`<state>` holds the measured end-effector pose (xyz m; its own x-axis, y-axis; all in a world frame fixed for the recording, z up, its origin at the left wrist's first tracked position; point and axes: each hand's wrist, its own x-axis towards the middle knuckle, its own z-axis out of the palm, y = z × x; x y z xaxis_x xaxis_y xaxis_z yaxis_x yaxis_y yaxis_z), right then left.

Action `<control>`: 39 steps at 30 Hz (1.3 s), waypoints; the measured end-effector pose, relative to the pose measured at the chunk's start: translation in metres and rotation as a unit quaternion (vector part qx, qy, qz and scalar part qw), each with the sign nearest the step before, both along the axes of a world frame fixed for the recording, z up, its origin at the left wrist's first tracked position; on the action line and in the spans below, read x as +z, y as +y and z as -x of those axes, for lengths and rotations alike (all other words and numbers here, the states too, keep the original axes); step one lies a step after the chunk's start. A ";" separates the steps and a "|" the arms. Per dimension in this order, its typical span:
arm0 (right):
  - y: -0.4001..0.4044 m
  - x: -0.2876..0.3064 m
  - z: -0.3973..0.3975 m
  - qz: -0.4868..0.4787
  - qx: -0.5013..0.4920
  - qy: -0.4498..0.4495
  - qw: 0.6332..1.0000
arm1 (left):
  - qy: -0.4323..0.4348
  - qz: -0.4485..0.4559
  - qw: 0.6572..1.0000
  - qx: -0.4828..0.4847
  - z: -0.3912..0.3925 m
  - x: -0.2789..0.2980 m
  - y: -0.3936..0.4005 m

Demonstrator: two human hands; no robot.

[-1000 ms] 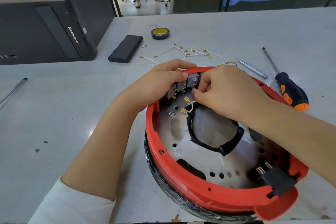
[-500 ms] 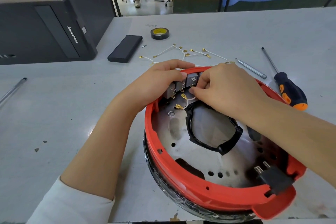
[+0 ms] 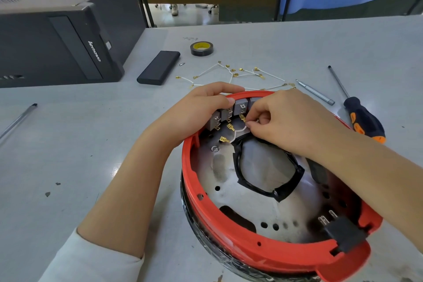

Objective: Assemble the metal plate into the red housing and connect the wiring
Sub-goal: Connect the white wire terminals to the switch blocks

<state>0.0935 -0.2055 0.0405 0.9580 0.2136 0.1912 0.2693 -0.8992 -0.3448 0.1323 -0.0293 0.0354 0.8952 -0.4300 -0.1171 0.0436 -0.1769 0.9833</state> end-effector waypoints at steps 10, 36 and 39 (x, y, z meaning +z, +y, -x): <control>0.004 -0.005 -0.002 0.021 -0.032 -0.026 0.999 | 0.022 0.033 0.999 -0.014 0.000 0.001 0.001; 0.023 0.001 0.008 0.039 0.015 -0.056 0.998 | 0.013 0.032 0.999 -0.009 -0.004 -0.003 0.001; 0.022 0.002 0.005 0.050 0.012 -0.051 0.997 | 0.016 0.040 0.999 -0.007 -0.003 -0.003 0.001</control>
<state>0.0885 -0.1836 0.0425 0.9293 0.2594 0.2630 0.3202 -0.9206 -0.2236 0.1352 -0.0284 0.0328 0.8858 -0.4509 -0.1101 0.0732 -0.0985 0.9924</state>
